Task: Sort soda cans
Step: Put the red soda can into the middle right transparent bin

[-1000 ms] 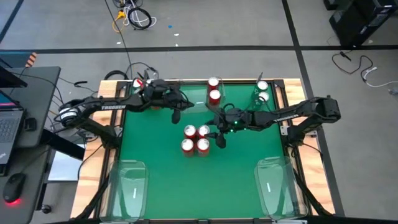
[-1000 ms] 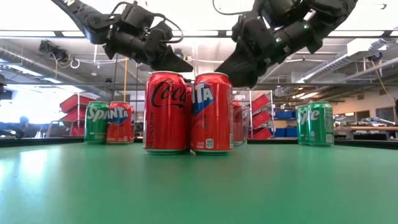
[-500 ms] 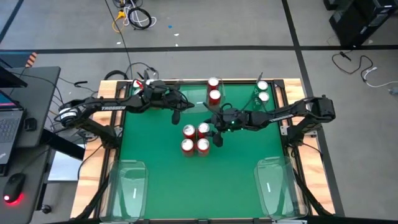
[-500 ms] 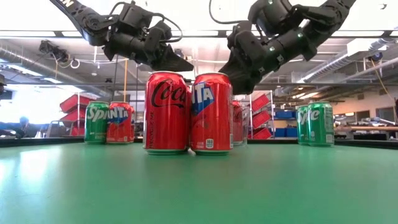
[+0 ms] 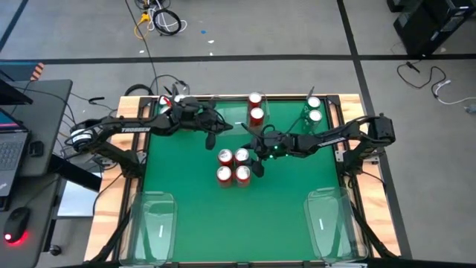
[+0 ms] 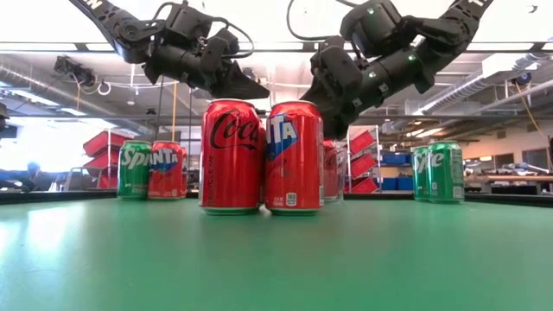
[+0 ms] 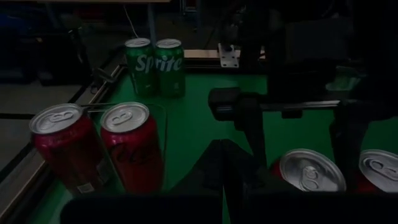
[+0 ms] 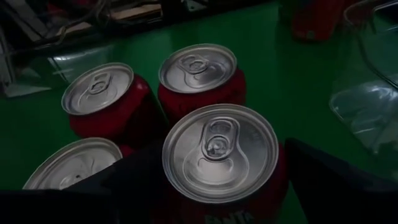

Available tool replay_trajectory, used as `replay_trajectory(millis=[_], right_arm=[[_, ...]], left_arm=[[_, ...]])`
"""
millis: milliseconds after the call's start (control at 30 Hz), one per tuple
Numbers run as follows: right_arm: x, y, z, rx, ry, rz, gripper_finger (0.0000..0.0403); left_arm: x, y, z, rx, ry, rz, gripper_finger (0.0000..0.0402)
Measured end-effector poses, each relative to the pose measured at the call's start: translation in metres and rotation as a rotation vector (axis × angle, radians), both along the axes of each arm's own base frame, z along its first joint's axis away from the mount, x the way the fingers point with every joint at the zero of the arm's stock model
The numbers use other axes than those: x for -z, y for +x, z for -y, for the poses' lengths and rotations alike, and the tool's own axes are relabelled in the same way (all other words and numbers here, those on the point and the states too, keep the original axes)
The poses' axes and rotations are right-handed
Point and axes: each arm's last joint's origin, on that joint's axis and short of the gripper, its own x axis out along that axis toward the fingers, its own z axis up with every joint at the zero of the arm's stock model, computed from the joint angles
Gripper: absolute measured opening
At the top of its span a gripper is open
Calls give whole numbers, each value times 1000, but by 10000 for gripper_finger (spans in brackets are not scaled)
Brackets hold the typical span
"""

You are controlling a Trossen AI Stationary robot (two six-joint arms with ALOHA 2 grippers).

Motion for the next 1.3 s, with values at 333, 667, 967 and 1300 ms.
replay_trajectory(millis=[333, 667, 967, 1300], right_arm=[[0, 0, 1, -6, -14, 1, 275], [-31, -20, 0, 30, -42, 8, 268], [-94, -62, -15, 103, -3, 134, 268], [-131, -117, -68, -65, 147, 81, 268]], left_arm=[[0, 1, 1, -14, 7, -2, 3], [-3, 1, -1, -63, 36, 28, 3], [-5, 2, -1, -63, 41, 42, 3], [-5, 2, -1, -63, 40, 40, 3]])
